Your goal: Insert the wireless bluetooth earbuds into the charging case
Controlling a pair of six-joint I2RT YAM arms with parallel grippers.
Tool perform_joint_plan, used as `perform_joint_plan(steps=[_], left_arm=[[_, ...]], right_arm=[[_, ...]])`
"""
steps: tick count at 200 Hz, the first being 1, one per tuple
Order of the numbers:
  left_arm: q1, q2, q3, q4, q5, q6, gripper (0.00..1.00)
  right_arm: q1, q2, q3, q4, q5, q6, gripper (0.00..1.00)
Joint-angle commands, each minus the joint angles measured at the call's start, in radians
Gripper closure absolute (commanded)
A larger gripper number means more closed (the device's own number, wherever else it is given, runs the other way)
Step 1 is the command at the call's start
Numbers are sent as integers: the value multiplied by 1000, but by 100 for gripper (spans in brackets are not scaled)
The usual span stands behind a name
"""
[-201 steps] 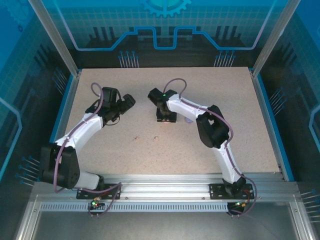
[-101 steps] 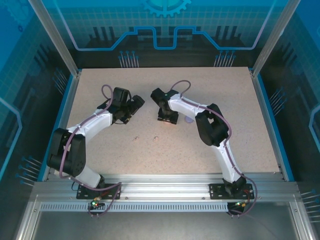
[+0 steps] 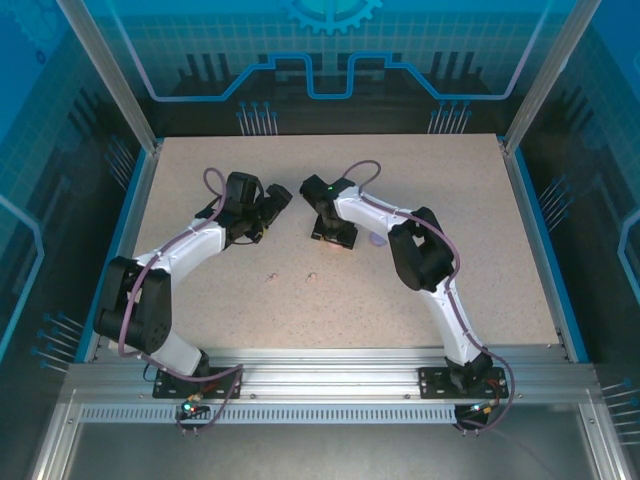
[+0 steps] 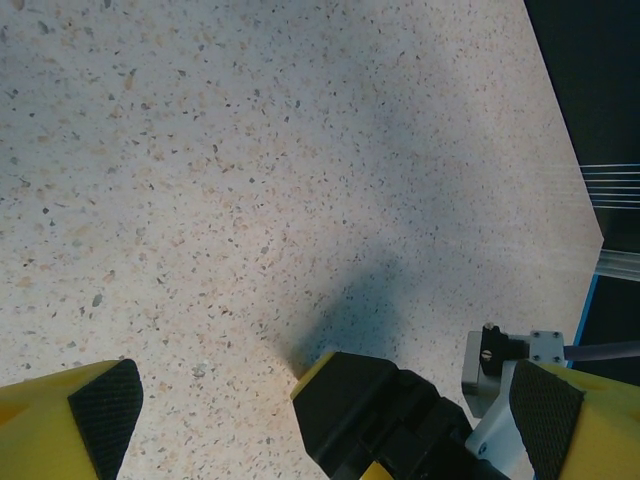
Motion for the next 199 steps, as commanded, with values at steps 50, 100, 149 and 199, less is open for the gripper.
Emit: perform_joint_plan(steps=[50, 100, 149, 199], left_arm=[[-9, -30, -17, 27, 33, 21, 1], [-8, -31, -45, 58, 55, 50, 1], [-9, -55, -204, 291, 119, 72, 1], [-16, -6, -316, 605, 240, 69, 1]], right_arm=[[-19, 41, 13, -42, 15, -12, 42], [-17, -6, -24, -13, 18, -53, 54], [-29, -85, -32, 29, -22, -33, 54], [-85, -74, 1, 92, -155, 63, 54]])
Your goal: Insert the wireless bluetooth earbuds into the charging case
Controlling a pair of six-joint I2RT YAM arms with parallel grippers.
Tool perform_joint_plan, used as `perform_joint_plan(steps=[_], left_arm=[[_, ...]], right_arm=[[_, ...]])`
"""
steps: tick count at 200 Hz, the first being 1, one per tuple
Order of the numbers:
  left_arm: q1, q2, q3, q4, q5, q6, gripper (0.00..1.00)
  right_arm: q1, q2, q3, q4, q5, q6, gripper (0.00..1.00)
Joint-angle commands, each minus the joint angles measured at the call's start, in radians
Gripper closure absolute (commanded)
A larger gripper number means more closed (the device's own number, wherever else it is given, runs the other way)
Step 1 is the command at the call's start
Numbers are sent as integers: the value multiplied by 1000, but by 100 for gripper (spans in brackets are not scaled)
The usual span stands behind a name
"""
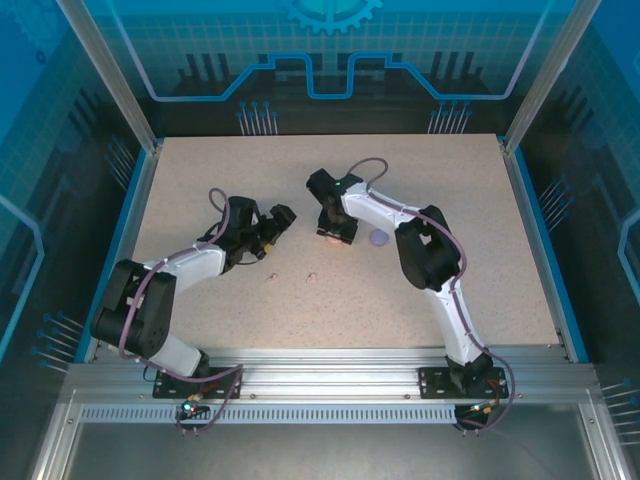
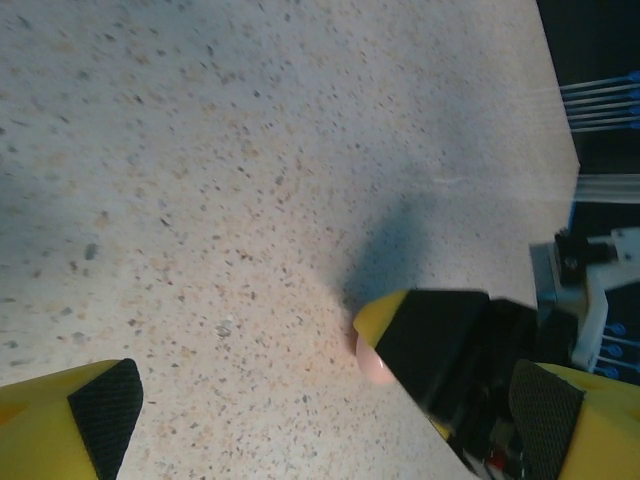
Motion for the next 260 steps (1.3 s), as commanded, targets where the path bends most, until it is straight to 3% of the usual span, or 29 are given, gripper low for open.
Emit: perform_joint_plan(steps=[1, 33, 96, 260], left_arm=[[-14, 21, -36, 245, 93, 19, 1], [-29, 73, -53, 383, 141, 43, 1], [-90, 168, -70, 547, 105, 77, 3], [-146, 383, 26, 666, 81, 60, 27]], right_arm=[[-43, -33, 29, 47, -90, 75, 54], [-75, -36, 43, 83, -151, 126, 54], [-111, -43, 61, 115, -248, 209, 54], [-110, -96, -4, 161, -312, 238, 53]])
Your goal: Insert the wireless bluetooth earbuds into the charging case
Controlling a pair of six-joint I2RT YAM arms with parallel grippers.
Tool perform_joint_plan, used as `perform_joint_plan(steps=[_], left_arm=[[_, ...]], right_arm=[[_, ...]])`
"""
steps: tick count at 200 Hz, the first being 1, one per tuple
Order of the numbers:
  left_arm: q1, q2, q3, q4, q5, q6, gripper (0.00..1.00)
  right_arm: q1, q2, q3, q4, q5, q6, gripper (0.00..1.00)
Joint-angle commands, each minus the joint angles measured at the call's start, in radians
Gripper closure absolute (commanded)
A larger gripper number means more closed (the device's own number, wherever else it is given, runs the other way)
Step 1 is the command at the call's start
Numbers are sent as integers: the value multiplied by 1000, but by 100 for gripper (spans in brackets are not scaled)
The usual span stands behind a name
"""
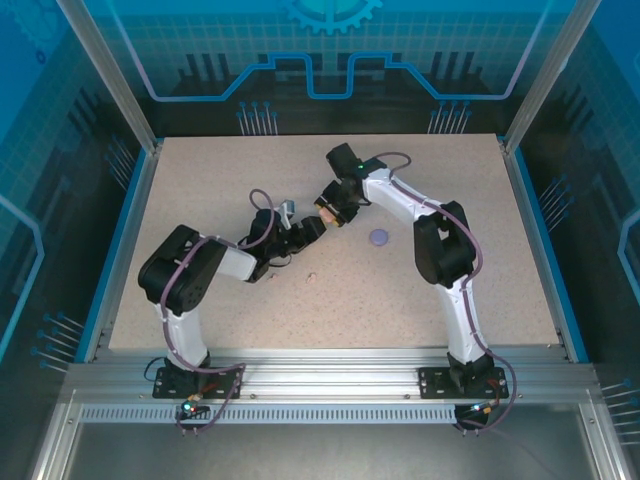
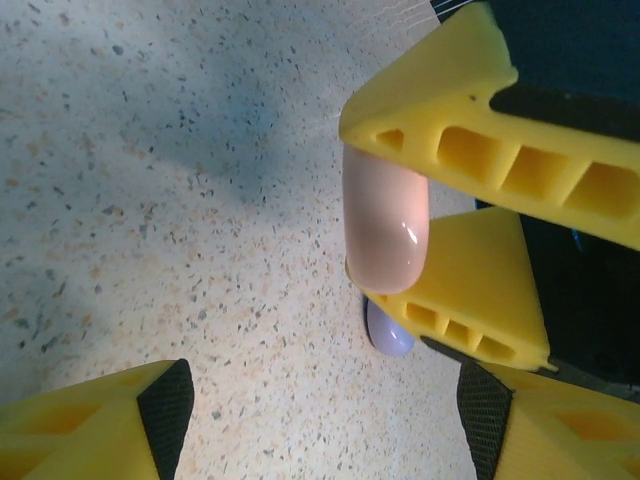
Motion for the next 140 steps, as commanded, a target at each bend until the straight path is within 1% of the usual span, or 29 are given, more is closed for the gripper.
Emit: perform_joint_plan(steps=[1, 50, 58, 79, 114, 140], left_arm=[[-9, 26, 31, 54, -20, -11, 27], [-13, 64, 64, 71, -37, -31, 29], [-13, 69, 68, 75, -32, -33, 31], [-12, 64, 69, 65, -19, -30, 31], [-13, -2, -9, 74, -21, -37, 26], [-12, -102, -96, 66, -45, -49, 23]], right_arm=[[-5, -39, -19, 1, -19, 9, 54], [-1, -48, -49, 10, -25, 2, 54], [-1, -47, -52, 10, -24, 2, 54], [-3, -49, -58, 15, -19, -3, 54], [-7, -29, -12, -64, 33, -89, 54], [-10, -11, 12, -119, 64, -190, 54]])
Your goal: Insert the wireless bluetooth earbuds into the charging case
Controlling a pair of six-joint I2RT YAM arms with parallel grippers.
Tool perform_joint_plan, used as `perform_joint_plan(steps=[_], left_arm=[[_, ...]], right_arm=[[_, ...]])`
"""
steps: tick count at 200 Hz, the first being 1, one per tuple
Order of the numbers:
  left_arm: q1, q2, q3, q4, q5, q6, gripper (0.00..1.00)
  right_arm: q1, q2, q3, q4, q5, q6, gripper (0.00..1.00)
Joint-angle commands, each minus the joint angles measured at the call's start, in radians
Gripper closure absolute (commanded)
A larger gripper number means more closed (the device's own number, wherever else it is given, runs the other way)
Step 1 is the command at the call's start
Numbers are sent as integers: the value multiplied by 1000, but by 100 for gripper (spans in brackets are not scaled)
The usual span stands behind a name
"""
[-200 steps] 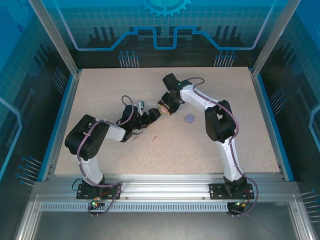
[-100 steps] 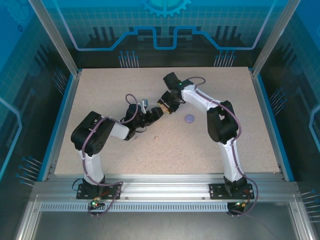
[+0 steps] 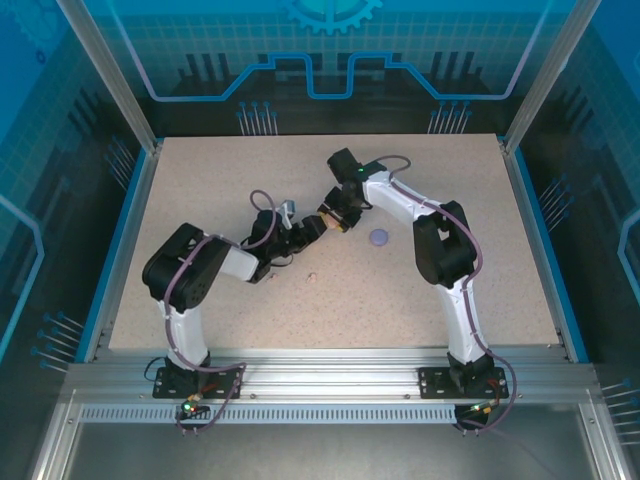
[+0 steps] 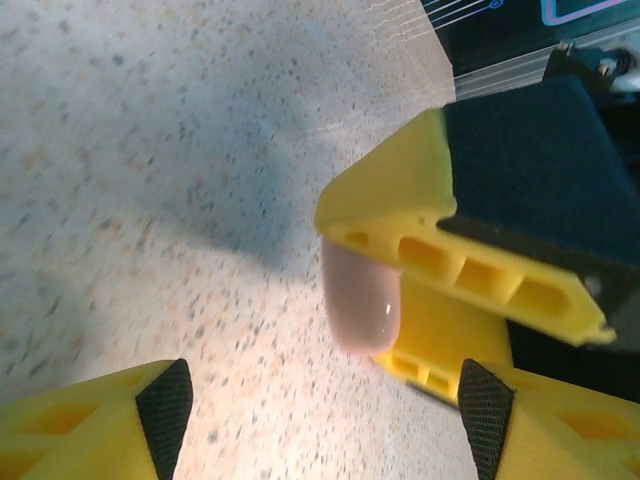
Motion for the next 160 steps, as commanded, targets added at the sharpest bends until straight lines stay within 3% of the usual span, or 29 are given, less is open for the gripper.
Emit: perform_joint_plan(steps=[1, 71, 160], left_arm=[[-6, -111, -73, 25, -27, -19, 23], [18, -395, -105, -360, -182, -13, 13], [67, -406, -45, -403, -174, -50, 12]], right_arm=[[-9, -5, 47, -84, 41, -115, 54], [22, 4, 39, -167, 86, -411, 53], [121, 42, 34, -213, 202, -478, 52]])
